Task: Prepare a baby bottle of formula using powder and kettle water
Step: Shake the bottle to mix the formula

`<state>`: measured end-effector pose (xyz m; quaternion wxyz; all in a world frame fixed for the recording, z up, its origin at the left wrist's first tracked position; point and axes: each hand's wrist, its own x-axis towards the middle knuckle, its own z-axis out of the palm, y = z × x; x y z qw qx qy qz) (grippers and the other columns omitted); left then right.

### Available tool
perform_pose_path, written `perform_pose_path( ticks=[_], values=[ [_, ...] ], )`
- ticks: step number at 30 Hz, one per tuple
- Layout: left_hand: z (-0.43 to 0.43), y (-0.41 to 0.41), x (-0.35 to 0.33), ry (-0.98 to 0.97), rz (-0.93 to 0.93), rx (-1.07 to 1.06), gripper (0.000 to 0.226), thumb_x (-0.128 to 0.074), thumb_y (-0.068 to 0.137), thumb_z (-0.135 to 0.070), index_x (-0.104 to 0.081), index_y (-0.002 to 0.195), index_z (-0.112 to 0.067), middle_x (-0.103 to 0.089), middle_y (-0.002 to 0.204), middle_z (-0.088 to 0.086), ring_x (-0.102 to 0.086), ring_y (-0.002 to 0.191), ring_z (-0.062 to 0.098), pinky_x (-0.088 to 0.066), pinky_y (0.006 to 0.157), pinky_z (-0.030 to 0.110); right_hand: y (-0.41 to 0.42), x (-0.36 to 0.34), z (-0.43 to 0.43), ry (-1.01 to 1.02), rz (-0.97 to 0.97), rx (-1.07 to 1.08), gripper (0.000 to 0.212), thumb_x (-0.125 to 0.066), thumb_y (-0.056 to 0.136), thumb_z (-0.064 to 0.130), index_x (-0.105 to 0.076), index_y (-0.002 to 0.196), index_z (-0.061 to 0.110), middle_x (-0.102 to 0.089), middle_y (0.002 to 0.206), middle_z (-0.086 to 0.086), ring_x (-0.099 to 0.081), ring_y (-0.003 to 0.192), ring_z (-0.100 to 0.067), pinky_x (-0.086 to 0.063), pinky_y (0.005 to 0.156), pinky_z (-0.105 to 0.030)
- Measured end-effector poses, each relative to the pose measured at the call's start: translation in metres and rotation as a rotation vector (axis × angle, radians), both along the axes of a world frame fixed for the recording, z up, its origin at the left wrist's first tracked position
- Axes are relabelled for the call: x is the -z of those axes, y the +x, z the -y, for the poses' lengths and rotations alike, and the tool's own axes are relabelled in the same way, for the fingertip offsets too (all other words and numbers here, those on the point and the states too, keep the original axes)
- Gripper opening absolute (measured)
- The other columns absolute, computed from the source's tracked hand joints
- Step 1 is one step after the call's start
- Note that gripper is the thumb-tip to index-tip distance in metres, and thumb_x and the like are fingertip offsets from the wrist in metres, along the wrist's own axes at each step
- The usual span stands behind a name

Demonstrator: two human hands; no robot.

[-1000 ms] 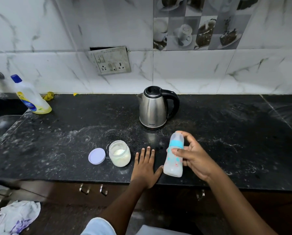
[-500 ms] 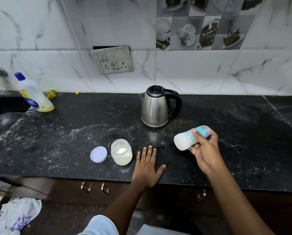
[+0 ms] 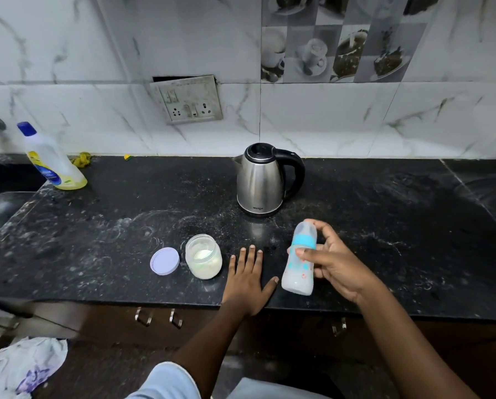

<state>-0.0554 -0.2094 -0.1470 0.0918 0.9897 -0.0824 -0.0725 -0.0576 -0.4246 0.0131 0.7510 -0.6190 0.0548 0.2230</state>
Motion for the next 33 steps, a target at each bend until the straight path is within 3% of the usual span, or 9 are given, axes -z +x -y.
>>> perform_pose_path(
  ticks=[5, 9, 14, 18, 22, 24, 27, 31, 33],
  values=[
    [0.001, -0.001, 0.002, -0.022, 0.019, -0.017, 0.093, -0.017, 0.099, -0.074, -0.004, 0.169, -0.016, 0.005, 0.178, 0.007, 0.010, 0.164, 0.027, 0.008, 0.131, 0.051, 0.010, 0.003, -0.009, 0.060, 0.020, 0.397, 0.055, -0.077, 0.091, 0.008, -0.048, 0.135, 0.026, -0.064, 0.132, -0.015, -0.072, 0.112, -0.030, -0.064, 0.079, -0.047],
    [-0.001, 0.000, 0.001, 0.012, 0.004, 0.004, 0.097, -0.008, 0.093, -0.075, -0.002, 0.169, -0.015, 0.006, 0.178, 0.008, 0.011, 0.164, 0.028, 0.009, 0.131, 0.052, -0.002, 0.005, -0.010, 0.071, -0.011, 0.136, 0.074, -0.074, 0.090, -0.001, -0.043, 0.145, 0.038, -0.073, 0.119, -0.017, -0.074, 0.110, -0.034, -0.063, 0.084, -0.055],
    [0.000, -0.001, 0.001, -0.016, 0.015, -0.012, 0.092, -0.017, 0.100, -0.074, -0.003, 0.169, -0.016, 0.007, 0.178, 0.007, 0.012, 0.164, 0.027, 0.008, 0.131, 0.051, 0.007, 0.004, -0.005, 0.185, 0.022, 0.454, 0.052, -0.073, 0.094, 0.010, -0.050, 0.137, 0.027, -0.064, 0.135, -0.014, -0.072, 0.114, -0.030, -0.064, 0.080, -0.048],
    [-0.001, -0.001, 0.001, -0.002, -0.004, 0.002, 0.098, -0.005, 0.092, -0.076, -0.001, 0.169, -0.016, 0.008, 0.177, 0.007, 0.013, 0.163, 0.027, 0.009, 0.131, 0.052, -0.006, 0.000, -0.003, 0.072, 0.001, 0.107, 0.061, -0.076, 0.088, 0.006, -0.054, 0.139, 0.031, -0.069, 0.128, -0.023, -0.073, 0.113, -0.036, -0.062, 0.088, -0.057],
    [0.000, -0.001, 0.002, -0.010, 0.013, -0.013, 0.092, -0.015, 0.099, -0.074, -0.002, 0.169, -0.017, 0.007, 0.178, 0.007, 0.012, 0.164, 0.027, 0.008, 0.131, 0.051, 0.002, 0.001, 0.000, 0.189, 0.016, 0.424, 0.055, -0.076, 0.090, 0.011, -0.051, 0.138, 0.024, -0.067, 0.133, -0.017, -0.073, 0.113, -0.032, -0.064, 0.079, -0.047],
    [-0.001, -0.001, 0.002, -0.012, 0.008, -0.008, 0.094, -0.012, 0.097, -0.075, -0.002, 0.169, -0.016, 0.007, 0.178, 0.007, 0.012, 0.164, 0.027, 0.008, 0.131, 0.051, 0.001, 0.004, -0.004, 0.161, 0.012, 0.373, 0.052, -0.073, 0.093, 0.012, -0.050, 0.139, 0.024, -0.065, 0.134, -0.017, -0.072, 0.114, -0.031, -0.064, 0.080, -0.047],
    [-0.001, -0.001, 0.002, 0.004, -0.004, 0.006, 0.100, -0.003, 0.090, -0.076, 0.000, 0.169, -0.016, 0.009, 0.177, 0.007, 0.014, 0.163, 0.027, 0.008, 0.131, 0.052, -0.009, 0.002, -0.005, 0.111, 0.014, 0.107, 0.065, -0.076, 0.084, 0.007, -0.053, 0.141, 0.028, -0.068, 0.130, -0.025, -0.070, 0.117, -0.039, -0.061, 0.090, -0.056],
    [0.000, 0.000, 0.003, -0.015, 0.012, -0.015, 0.094, -0.012, 0.097, -0.075, -0.001, 0.169, -0.017, 0.007, 0.178, 0.006, 0.012, 0.163, 0.026, 0.009, 0.131, 0.051, 0.000, 0.002, -0.006, 0.243, 0.042, 0.448, 0.053, -0.071, 0.095, 0.009, -0.049, 0.142, 0.019, -0.066, 0.135, -0.018, -0.072, 0.114, -0.033, -0.064, 0.082, -0.047],
    [-0.001, 0.000, 0.004, -0.020, 0.010, -0.008, 0.094, -0.012, 0.097, -0.075, -0.002, 0.169, -0.016, 0.007, 0.178, 0.007, 0.012, 0.163, 0.027, 0.009, 0.131, 0.051, -0.002, 0.004, -0.006, 0.185, 0.051, 0.357, 0.057, -0.072, 0.092, 0.009, -0.048, 0.142, 0.023, -0.066, 0.133, -0.017, -0.071, 0.114, -0.032, -0.064, 0.083, -0.048]
  ],
)
